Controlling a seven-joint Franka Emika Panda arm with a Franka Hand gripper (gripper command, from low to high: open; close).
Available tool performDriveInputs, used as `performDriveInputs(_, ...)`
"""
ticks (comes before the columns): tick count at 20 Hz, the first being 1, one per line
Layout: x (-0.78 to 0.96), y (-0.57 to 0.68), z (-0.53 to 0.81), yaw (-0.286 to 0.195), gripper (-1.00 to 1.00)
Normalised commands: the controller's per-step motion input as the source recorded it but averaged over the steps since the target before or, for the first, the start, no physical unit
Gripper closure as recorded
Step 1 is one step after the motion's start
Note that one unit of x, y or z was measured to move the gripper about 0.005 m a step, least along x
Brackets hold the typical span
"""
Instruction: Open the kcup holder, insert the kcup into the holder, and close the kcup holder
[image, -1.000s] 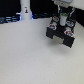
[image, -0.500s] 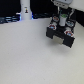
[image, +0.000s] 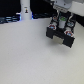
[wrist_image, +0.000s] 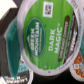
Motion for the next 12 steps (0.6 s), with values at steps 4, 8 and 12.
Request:
performDriveInputs(4, 0.0, 0.0, -0.33, -0.004, 1.0)
performDriveInputs(8, 0.06, 0.05, -0.14, 0.001, 1.0)
performDriveInputs(12, 0.07, 0.09, 0.07, 0.032, -1.0)
